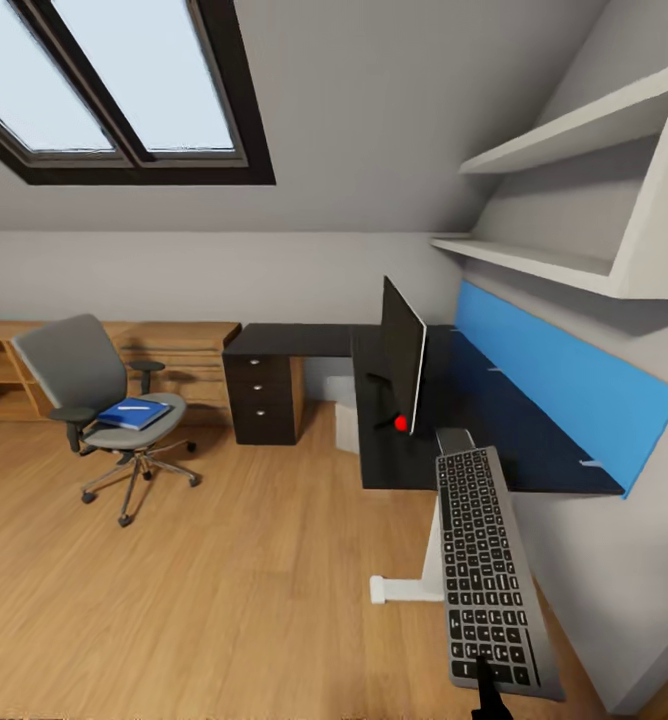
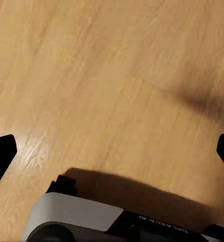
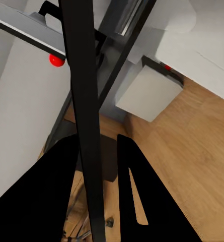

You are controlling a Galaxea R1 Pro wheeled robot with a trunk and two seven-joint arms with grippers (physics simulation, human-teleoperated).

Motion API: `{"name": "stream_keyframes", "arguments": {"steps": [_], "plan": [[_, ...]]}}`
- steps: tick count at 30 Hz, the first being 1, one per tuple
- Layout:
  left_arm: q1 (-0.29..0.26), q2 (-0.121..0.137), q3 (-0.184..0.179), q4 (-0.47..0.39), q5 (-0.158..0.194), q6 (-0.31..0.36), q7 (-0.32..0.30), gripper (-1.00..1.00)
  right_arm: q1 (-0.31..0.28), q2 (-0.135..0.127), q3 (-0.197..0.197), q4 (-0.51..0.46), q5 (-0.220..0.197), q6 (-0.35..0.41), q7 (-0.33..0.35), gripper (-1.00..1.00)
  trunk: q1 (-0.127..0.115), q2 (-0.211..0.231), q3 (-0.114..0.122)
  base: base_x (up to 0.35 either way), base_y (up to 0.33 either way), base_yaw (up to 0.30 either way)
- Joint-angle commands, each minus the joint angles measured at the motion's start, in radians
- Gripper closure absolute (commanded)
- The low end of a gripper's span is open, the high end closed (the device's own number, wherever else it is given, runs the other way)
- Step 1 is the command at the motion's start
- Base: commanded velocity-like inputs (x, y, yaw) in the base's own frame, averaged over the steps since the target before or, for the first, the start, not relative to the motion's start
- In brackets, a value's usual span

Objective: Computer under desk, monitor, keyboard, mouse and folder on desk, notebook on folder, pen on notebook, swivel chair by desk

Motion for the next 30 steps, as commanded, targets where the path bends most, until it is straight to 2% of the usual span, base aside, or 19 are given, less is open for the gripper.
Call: {"name": "stream_keyframes", "arguments": {"steps": [1, 14, 30], "plan": [[0.0, -0.001, 0.001, -0.002, 0.011, 0.006, 0.004, -1.0, 0.0, 0.0, -0.001, -0.001, -0.009, 0.004, 0.009, 1.0, 0.0, -0.001, -0.001, -0.155, 0.217, 0.003], [0.0, 0.0, 0.002, -0.001, 0.011, 0.005, 0.005, -1.0, 0.0, 0.003, 0.003, 0.0, -0.004, 0.001, 0.009, 1.0, 0.0, -0.001, 0.004, -0.045, 0.044, 0.0], [0.001, -0.002, 0.002, 0.0, 0.011, 0.005, 0.005, -1.0, 0.0, 0.002, 0.007, 0.029, -0.003, 0.001, 0.009, 1.0, 0.0, -0.001, 0.028, 0.189, 0.163, 0.0]]}}
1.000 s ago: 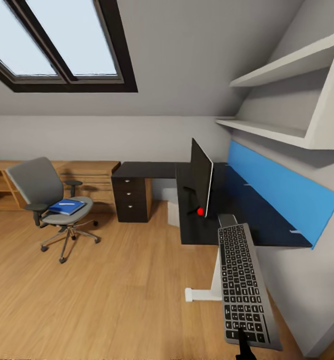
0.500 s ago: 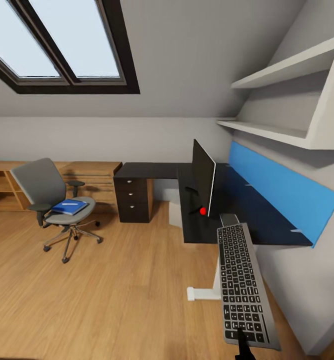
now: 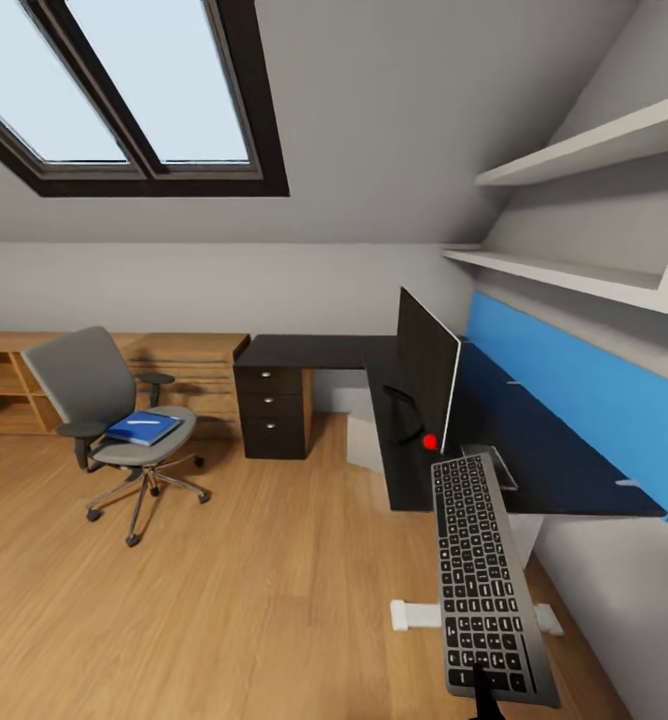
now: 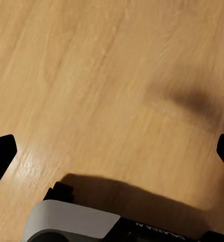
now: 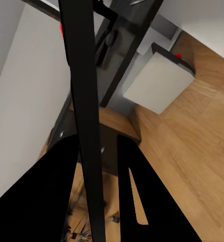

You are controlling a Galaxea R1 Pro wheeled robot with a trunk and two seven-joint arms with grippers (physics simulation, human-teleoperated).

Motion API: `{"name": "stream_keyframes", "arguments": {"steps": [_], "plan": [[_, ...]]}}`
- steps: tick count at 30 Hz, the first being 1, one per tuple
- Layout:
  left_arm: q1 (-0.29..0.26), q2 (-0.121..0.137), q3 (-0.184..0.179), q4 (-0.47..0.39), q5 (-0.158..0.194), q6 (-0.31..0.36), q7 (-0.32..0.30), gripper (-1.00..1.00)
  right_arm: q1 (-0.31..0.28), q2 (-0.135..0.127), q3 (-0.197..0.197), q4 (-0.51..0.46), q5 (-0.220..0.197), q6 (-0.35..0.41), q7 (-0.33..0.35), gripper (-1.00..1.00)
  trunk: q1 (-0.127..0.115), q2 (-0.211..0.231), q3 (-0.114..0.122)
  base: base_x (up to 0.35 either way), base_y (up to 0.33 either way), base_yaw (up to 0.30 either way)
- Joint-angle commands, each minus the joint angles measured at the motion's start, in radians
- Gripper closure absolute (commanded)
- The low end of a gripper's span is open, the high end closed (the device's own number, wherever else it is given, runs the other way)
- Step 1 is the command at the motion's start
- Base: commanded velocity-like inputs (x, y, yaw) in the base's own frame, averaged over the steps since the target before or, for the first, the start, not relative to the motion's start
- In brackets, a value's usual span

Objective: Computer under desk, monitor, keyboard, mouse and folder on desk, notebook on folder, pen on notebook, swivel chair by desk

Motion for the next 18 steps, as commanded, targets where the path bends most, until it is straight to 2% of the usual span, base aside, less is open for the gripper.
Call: {"name": "stream_keyframes", "arguments": {"steps": [1, 15, 18], "plan": [[0.0, -0.001, 0.001, -0.003, 0.011, 0.006, 0.004, -1.0, 0.0, 0.0, -0.001, 0.0, -0.01, 0.004, 0.008, 1.0, 0.0, -0.001, 0.001, 0.044, 0.042, 0.0], [0.0, -0.001, 0.001, -0.003, 0.011, -0.018, 0.004, -1.0, 0.0, 0.001, -0.001, 0.0, -0.009, 0.004, 0.008, 1.0, 0.0, -0.001, 0.014, 0.004, 0.004, 0.0], [0.0, -0.001, 0.001, -0.003, 0.011, -0.018, 0.004, -1.0, 0.0, 0.003, -0.002, 0.001, -0.013, 0.004, 0.007, 1.0, 0.0, -0.001, 0.016, 0.0, 0.0, 0.164]]}}
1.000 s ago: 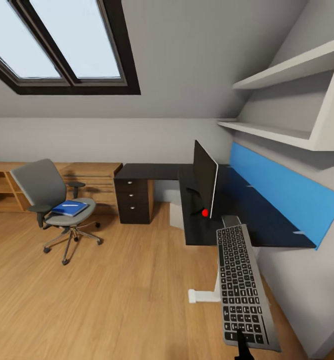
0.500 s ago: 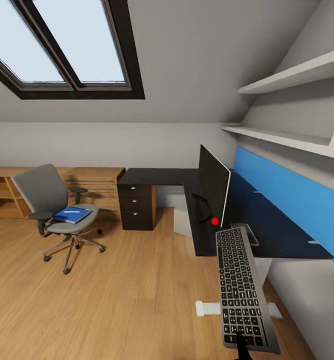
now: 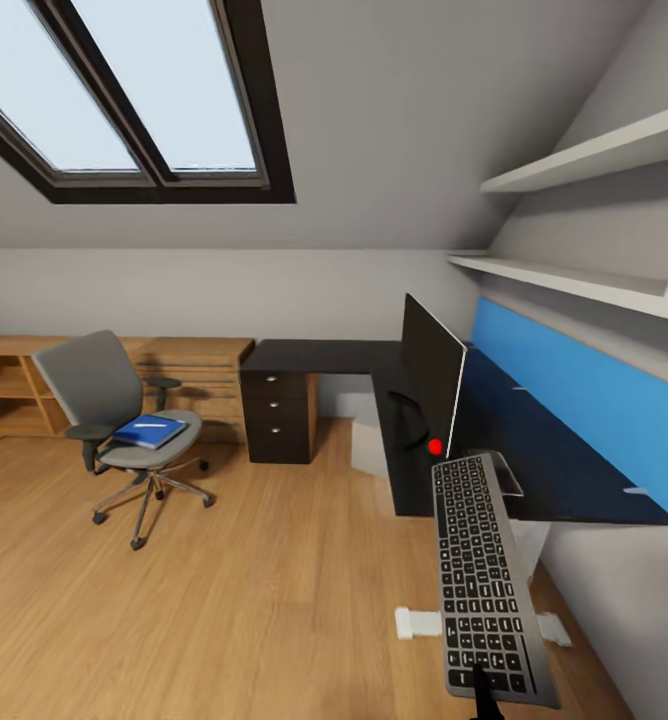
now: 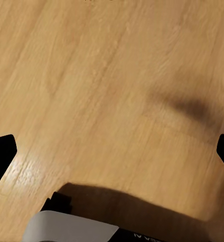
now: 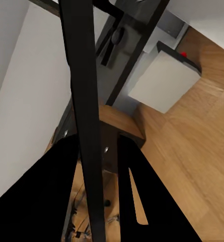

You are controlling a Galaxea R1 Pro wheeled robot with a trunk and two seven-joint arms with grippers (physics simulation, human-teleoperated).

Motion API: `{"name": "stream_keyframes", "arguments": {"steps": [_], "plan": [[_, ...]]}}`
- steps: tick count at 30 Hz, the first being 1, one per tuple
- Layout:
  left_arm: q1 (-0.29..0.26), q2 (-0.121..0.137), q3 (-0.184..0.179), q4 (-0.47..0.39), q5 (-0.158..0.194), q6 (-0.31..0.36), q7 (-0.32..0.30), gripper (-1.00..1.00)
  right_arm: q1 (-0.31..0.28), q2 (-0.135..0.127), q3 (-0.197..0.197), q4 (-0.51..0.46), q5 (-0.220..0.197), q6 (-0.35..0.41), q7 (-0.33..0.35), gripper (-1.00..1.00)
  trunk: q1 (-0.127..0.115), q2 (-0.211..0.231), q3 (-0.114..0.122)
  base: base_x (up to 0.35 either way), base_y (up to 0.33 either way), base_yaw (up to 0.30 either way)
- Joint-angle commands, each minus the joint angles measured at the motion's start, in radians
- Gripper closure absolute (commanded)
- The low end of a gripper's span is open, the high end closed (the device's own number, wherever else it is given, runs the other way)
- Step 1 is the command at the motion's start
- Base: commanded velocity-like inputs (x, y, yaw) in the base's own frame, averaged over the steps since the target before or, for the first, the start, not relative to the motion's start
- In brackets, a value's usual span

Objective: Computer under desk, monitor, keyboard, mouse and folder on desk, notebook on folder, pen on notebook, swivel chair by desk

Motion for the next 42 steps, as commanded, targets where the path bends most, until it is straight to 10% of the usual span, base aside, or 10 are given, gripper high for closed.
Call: {"name": "stream_keyframes", "arguments": {"steps": [1, 42], "plan": [[0.0, -0.001, 0.001, 0.001, 0.01, 0.006, 0.004, -1.0, 0.0, 0.001, -0.001, 0.007, -0.012, 0.004, 0.008, 1.0, 0.0, -0.001, 0.0, 0.0, 0.0, 0.226], [0.0, -0.001, -0.002, 0.029, 0.01, -0.061, 0.003, -1.0, 0.0, -0.005, 0.006, 0.025, 0.014, 0.007, 0.011, 1.0, 0.0, -0.001, 0.021, 0.047, 0.025, 0.192]]}}
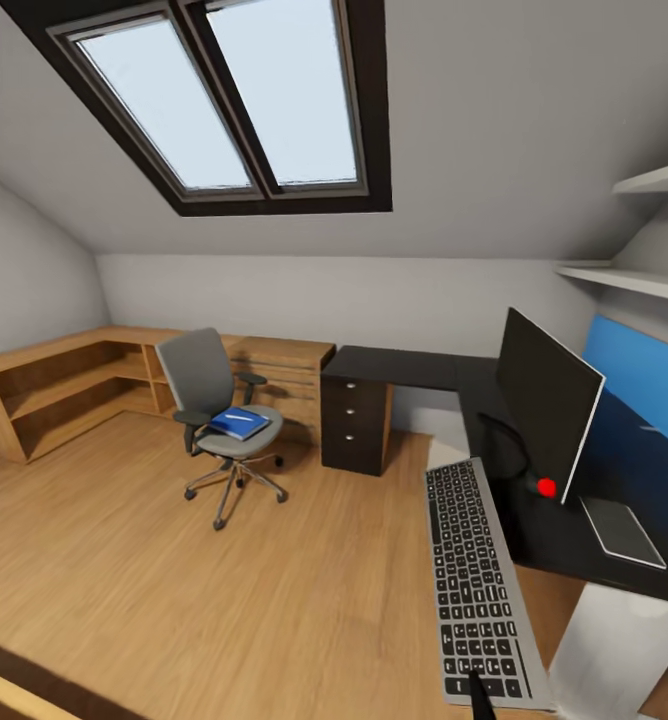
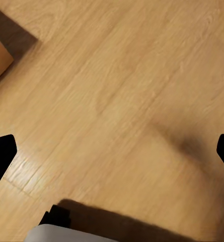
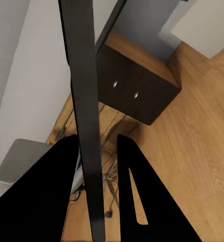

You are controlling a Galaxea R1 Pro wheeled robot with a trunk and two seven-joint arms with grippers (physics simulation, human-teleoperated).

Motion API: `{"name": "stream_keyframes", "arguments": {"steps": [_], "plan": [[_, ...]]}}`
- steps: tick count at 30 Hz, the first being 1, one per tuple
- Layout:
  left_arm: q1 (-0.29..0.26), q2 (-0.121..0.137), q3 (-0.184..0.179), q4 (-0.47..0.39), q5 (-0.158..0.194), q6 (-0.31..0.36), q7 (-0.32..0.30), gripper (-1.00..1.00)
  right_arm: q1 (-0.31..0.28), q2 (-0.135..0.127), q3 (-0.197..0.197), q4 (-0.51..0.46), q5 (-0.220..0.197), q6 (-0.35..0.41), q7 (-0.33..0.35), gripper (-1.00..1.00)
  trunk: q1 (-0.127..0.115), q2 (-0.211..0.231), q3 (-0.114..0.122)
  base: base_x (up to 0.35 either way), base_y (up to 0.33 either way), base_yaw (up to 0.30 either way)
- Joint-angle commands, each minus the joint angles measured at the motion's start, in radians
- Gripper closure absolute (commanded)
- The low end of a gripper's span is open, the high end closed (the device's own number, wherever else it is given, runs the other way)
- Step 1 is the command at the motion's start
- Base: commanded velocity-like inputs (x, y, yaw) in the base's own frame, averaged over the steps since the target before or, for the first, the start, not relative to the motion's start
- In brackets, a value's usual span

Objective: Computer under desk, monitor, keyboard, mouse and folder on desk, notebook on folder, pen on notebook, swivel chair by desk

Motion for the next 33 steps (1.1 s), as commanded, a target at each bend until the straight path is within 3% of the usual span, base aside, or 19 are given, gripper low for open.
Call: {"name": "stream_keyframes", "arguments": {"steps": [1, 14, 26, 33], "plan": [[0.001, 0.0, 0.001, -0.002, 0.011, 0.005, 0.003, -1.0, 0.0, 0.001, -0.002, -0.001, -0.007, 0.004, 0.008, 1.0, 0.001, -0.001, -0.001, 0.292, 0.156, 0.0], [0.0, 0.0, 0.001, 0.001, 0.01, 0.0, 0.002, -1.0, 0.0, 0.004, -0.004, 0.0, 0.001, 0.004, 0.006, 1.0, 0.001, -0.001, -0.001, 0.297, 0.15, 0.0], [0.001, 0.0, 0.001, 0.001, 0.009, -0.001, 0.003, -1.0, 0.0, 0.005, -0.003, 0.003, 0.002, 0.004, 0.005, 1.0, 0.001, -0.001, -0.001, 0.33, 0.002, 0.0], [0.0, 0.0, 0.001, 0.001, 0.009, -0.002, 0.002, -1.0, 0.0, 0.005, -0.003, 0.003, 0.003, 0.004, 0.005, 1.0, -0.026, 0.048, 0.021, 0.332, 0.0, 0.0]]}}
